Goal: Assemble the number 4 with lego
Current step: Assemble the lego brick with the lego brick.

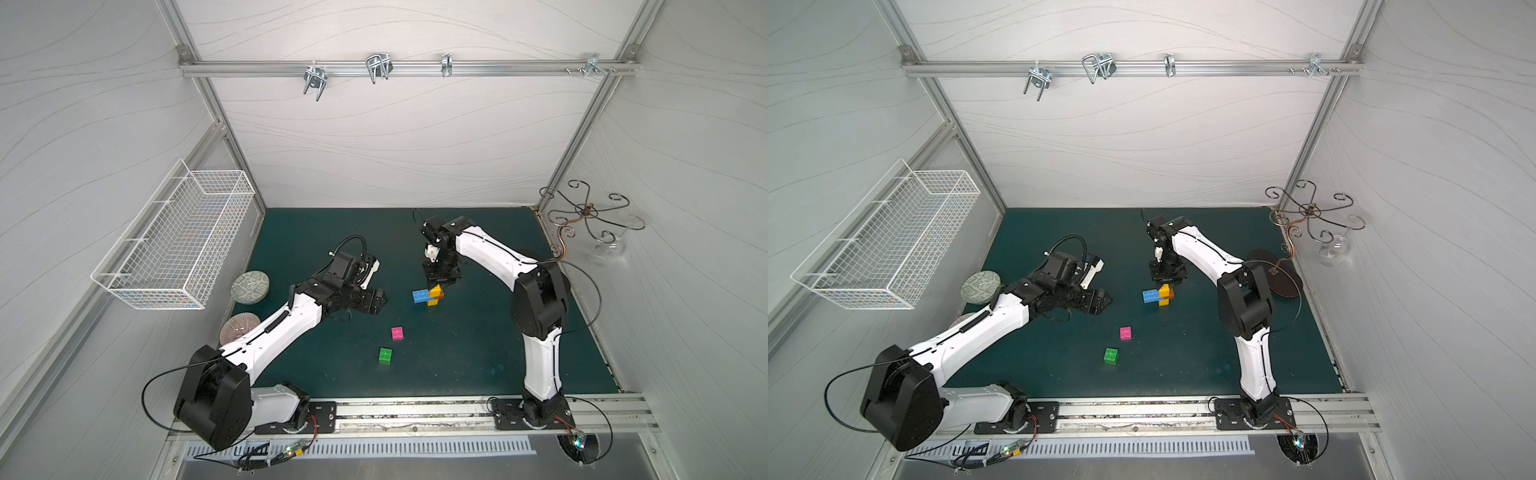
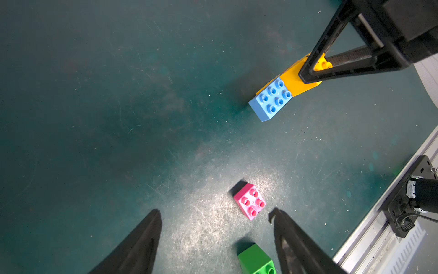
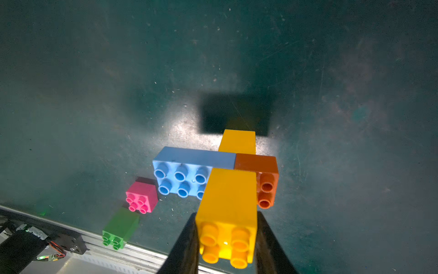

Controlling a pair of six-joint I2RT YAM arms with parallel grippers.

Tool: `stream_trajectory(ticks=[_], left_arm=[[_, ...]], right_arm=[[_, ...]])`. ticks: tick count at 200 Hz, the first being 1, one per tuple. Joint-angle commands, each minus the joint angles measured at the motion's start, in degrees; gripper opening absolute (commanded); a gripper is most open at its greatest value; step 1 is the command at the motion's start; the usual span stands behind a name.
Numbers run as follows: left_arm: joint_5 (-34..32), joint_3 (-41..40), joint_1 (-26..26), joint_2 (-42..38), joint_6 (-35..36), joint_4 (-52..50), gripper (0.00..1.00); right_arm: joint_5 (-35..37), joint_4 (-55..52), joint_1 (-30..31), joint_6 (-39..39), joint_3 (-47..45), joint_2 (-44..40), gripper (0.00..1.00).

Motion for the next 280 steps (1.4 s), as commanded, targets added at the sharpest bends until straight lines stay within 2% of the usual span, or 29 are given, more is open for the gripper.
stream_trajectory(ticks=[1, 25, 88, 142, 213, 280], left_arm=[[-0.32, 1.59, 0.22, -1.27, 0.27, 0.45, 0.77], [-0.41, 1.6, 0.25, -1.31, 0.28, 0.44, 0.76], [-0.96, 1.39, 0.25, -1.54, 0.15, 0.48, 0.77], [-1.2, 1.33, 0.17, -1.75, 0.1, 0.51, 0.77], [-1.29, 1.1, 0.22, -2.19, 0.0, 0.56, 0.77], [-2.49, 1.21, 0.22, -4.71, -1.0, -2.58, 0.77]], right_arm=[[1.0, -3.58, 0.2, 1.64, -3.88, 5.01, 0.23], [1.3, -3.68, 0.02, 1.35, -3.3, 4.67, 0.28], [1.46, -3.36, -0.12, 1.19, -1.79, 2.72, 0.36], [1.13, -3.58, -0.15, 1.05, -0.37, 1.63, 0.48], [0.85, -2.96, 0.22, 0.89, 1.62, -0.97, 0.56], [7.42, -5.06, 2.72, 2.88, 1.82, -7.09, 0.64]])
